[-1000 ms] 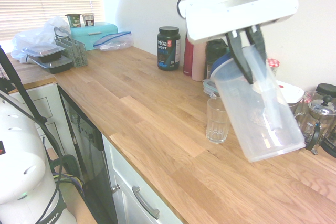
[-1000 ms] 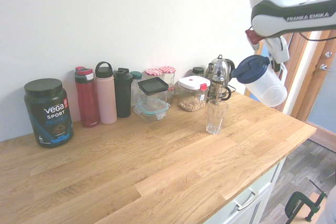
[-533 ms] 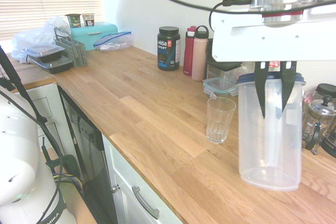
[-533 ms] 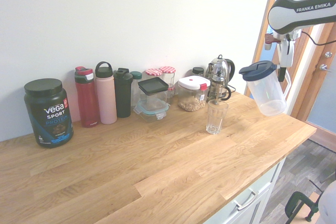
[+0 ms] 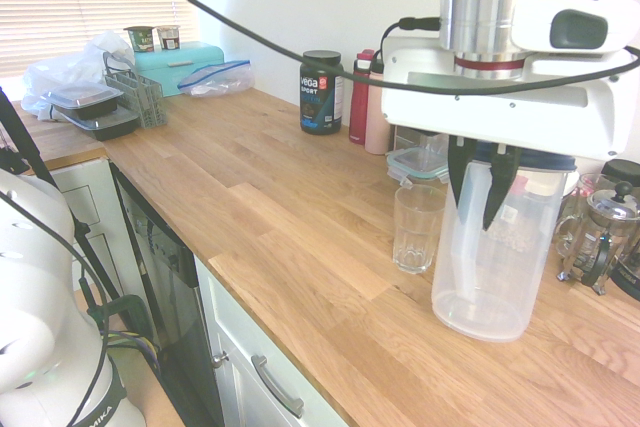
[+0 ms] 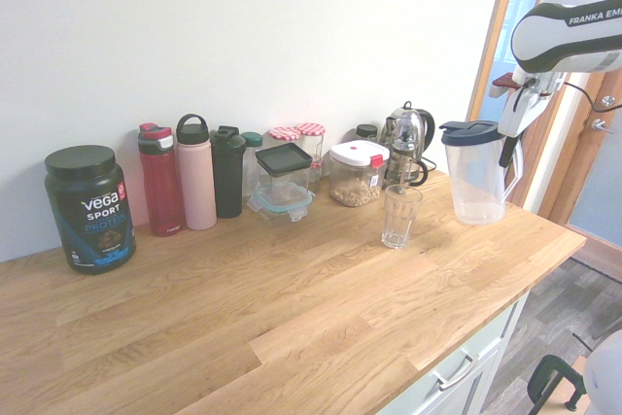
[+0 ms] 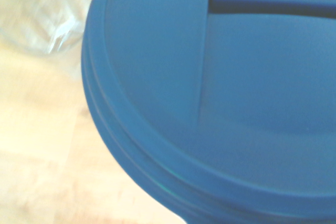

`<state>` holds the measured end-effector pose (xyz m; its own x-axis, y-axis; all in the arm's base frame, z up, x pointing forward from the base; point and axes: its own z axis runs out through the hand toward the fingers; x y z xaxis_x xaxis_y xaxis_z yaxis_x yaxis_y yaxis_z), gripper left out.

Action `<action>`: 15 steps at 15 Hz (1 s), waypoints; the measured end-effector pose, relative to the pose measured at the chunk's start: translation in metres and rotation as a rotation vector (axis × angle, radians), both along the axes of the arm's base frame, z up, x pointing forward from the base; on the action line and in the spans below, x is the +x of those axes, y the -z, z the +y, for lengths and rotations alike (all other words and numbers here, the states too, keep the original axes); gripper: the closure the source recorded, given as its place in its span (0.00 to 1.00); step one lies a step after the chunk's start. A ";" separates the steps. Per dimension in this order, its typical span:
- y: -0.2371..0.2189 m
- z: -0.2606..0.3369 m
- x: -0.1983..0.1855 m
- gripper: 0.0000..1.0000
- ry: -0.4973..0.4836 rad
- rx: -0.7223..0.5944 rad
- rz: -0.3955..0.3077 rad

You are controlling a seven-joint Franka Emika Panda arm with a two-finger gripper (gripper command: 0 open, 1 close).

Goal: Pour me some water

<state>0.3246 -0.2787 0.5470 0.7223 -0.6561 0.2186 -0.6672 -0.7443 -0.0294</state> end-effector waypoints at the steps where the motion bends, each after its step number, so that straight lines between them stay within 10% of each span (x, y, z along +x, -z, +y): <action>1: 0.005 0.002 -0.008 1.00 0.020 -0.002 -0.017; 15: 0.017 0.173 -0.100 1.00 -0.091 0.015 -0.030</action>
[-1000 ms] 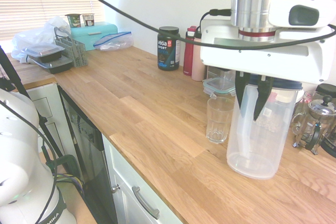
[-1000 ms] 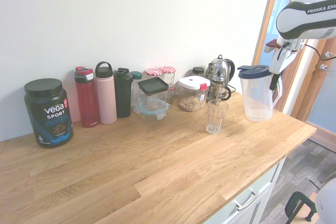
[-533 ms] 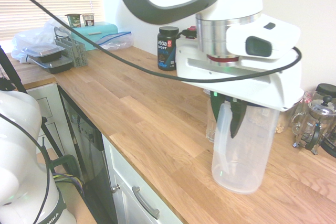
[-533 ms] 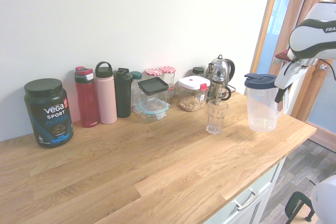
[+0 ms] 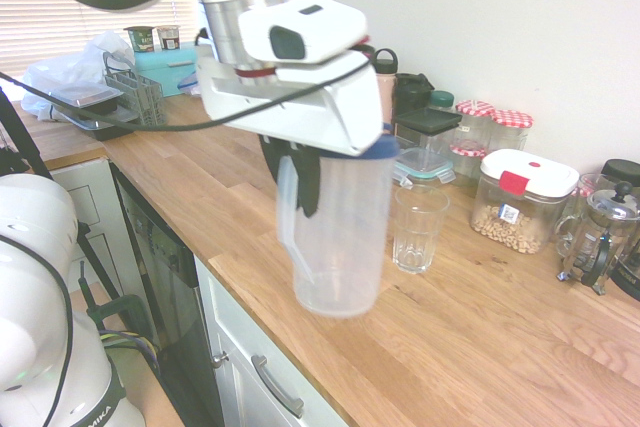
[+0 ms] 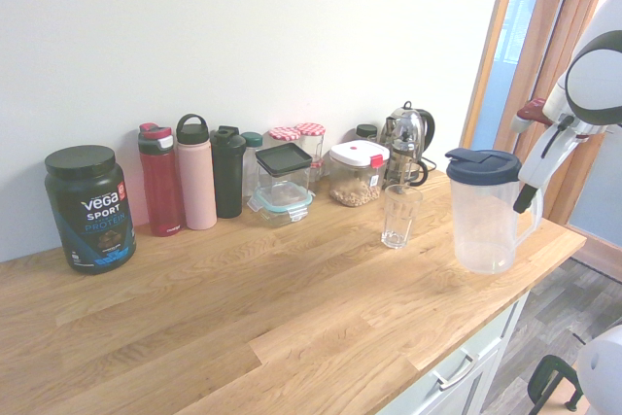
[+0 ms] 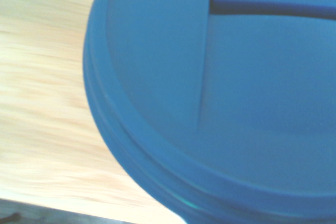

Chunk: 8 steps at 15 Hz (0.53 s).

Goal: Pour me some water

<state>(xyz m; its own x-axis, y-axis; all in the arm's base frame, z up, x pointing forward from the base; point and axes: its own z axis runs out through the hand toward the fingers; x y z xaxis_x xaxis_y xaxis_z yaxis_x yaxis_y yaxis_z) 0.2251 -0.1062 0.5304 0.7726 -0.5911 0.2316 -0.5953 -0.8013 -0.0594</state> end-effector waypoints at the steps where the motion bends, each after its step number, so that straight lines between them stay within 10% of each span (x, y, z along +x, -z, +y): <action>1: -0.003 0.026 0.004 1.00 -0.027 0.004 -0.014; 8: -0.006 0.215 0.065 1.00 -0.132 -0.038 -0.077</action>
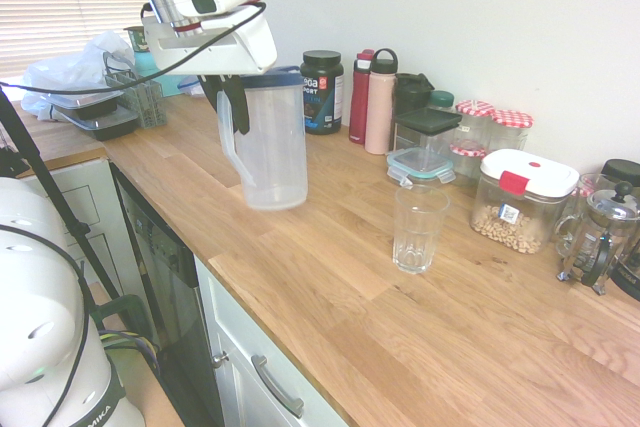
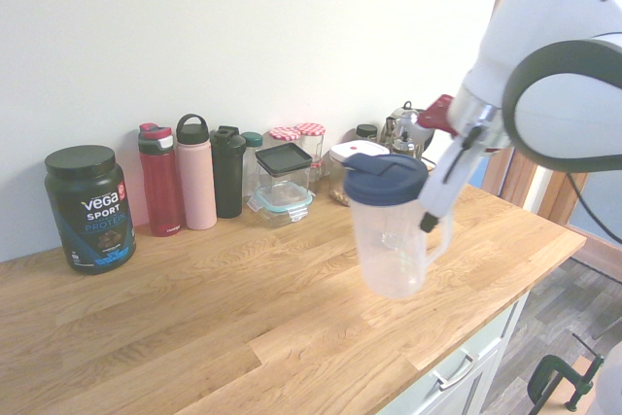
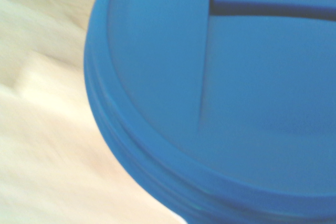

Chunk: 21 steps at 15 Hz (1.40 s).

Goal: Pour me some water

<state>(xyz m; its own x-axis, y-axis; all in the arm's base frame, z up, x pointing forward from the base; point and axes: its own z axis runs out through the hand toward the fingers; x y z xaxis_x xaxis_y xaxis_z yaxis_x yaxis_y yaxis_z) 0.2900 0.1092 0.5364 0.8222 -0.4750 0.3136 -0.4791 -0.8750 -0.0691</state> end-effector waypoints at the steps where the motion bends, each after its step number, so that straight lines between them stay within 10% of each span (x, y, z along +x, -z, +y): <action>1: -0.001 0.016 0.016 1.00 0.003 0.004 0.002; 7: 0.019 0.049 0.096 1.00 0.021 0.062 0.036; 21: 0.054 0.097 0.083 1.00 0.182 0.144 -0.032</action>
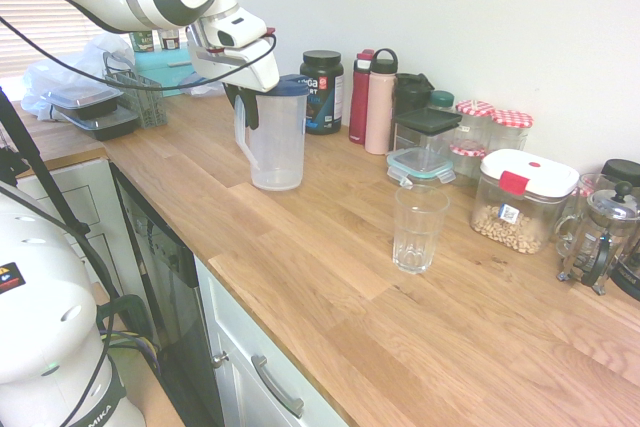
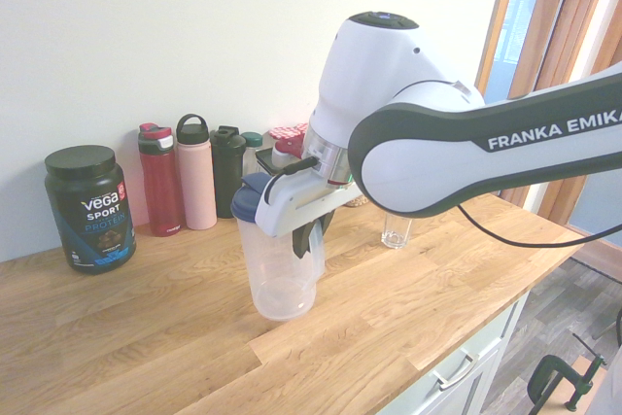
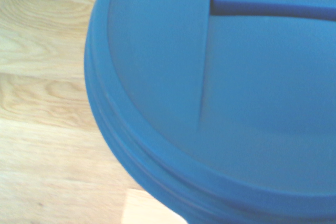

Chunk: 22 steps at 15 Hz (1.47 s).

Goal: Pour me some water

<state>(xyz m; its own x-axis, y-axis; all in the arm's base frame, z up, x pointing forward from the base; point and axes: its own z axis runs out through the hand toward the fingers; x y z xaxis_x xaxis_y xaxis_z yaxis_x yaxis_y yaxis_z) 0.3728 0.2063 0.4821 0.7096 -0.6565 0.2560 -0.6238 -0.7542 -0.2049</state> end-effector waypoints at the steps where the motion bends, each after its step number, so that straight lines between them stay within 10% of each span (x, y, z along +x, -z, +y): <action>1: 0.003 0.005 0.001 1.00 0.005 0.004 -0.006; 14: 0.039 0.045 0.013 1.00 0.012 0.037 -0.073; 15: 0.039 0.046 0.013 0.00 0.015 0.036 -0.078; 22: 0.048 0.049 0.013 0.00 0.012 0.007 -0.067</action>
